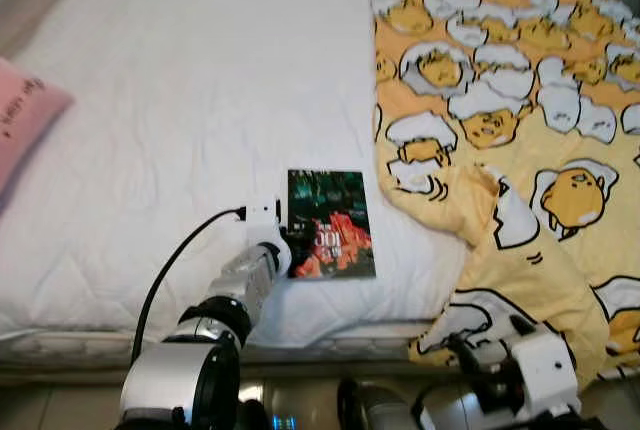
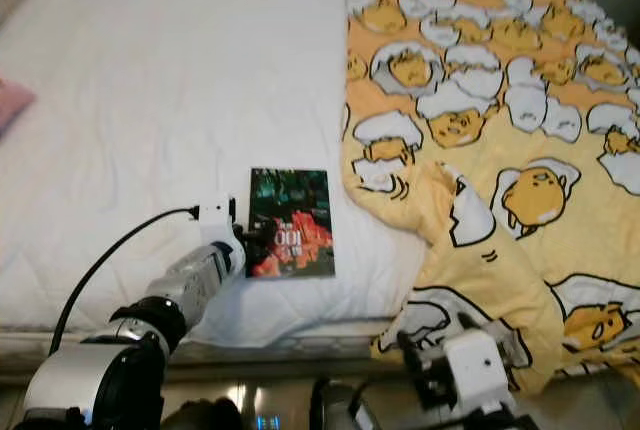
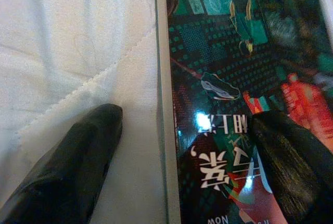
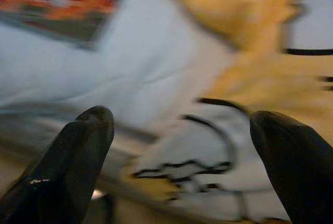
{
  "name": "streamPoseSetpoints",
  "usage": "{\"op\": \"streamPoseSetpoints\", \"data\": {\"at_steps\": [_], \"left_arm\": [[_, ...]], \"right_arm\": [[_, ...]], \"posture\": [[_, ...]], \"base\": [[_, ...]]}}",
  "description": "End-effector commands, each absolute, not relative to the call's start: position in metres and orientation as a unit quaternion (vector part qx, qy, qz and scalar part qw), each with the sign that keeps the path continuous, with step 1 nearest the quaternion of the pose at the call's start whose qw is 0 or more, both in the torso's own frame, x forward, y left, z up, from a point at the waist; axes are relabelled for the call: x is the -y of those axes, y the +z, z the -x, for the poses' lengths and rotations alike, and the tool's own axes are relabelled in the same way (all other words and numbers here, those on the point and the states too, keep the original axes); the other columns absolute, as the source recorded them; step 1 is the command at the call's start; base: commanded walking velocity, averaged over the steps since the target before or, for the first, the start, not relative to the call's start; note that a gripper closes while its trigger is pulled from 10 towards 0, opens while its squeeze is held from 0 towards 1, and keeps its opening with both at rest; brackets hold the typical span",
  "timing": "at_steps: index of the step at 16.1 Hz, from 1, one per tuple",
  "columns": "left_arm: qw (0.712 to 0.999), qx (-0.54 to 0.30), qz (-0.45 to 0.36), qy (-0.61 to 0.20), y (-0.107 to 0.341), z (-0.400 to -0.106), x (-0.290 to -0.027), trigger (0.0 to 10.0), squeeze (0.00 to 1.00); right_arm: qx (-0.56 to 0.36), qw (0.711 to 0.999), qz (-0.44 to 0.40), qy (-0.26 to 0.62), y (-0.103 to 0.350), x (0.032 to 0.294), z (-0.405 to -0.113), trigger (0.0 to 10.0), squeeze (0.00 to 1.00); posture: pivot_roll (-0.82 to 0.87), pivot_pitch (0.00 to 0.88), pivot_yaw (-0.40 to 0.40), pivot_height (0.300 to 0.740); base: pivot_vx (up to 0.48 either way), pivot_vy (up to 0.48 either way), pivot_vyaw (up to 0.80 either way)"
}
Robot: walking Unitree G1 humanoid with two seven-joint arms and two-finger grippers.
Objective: Clean up the room
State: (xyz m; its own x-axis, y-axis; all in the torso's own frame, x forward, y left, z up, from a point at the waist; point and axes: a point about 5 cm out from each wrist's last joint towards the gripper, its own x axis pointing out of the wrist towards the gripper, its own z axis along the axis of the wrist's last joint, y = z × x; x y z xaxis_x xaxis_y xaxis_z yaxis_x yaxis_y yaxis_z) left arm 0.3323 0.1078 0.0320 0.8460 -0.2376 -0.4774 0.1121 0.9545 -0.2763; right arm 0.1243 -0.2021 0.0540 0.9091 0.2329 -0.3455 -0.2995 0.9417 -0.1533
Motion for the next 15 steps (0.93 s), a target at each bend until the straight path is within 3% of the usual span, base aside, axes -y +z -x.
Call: {"op": "streamPoseSetpoints", "data": {"at_steps": [1,5,6,15], "left_arm": [[0.944,-0.302,0.114,-0.068,0.012,-0.317,-0.116,10.0,0.00],[0.942,-0.299,0.129,-0.079,0.010,-0.314,-0.111,10.0,0.00],[0.941,-0.294,0.138,-0.094,0.010,-0.313,-0.106,0.0,0.00],[0.936,-0.269,0.161,-0.158,0.015,-0.313,-0.096,0.0,0.00]], "right_arm": [[-0.181,0.961,0.085,0.189,0.055,0.192,-0.116,10.0,0.00],[-0.236,0.943,0.068,0.225,0.048,0.191,-0.103,10.0,0.00],[-0.243,0.939,0.068,0.233,0.047,0.192,-0.101,10.0,0.00],[-0.250,0.934,0.046,0.250,0.047,0.183,-0.107,10.0,0.00]], "posture": [[-0.37,0.264,-0.066,0.740],[-0.35,0.291,-0.076,0.740],[-0.35,0.293,-0.077,0.740],[-0.34,0.283,-0.066,0.740]], "base": [[0.000,0.000,0.00],[0.000,0.000,0.00],[0.000,0.000,0.00],[0.000,0.000,0.00]]}}
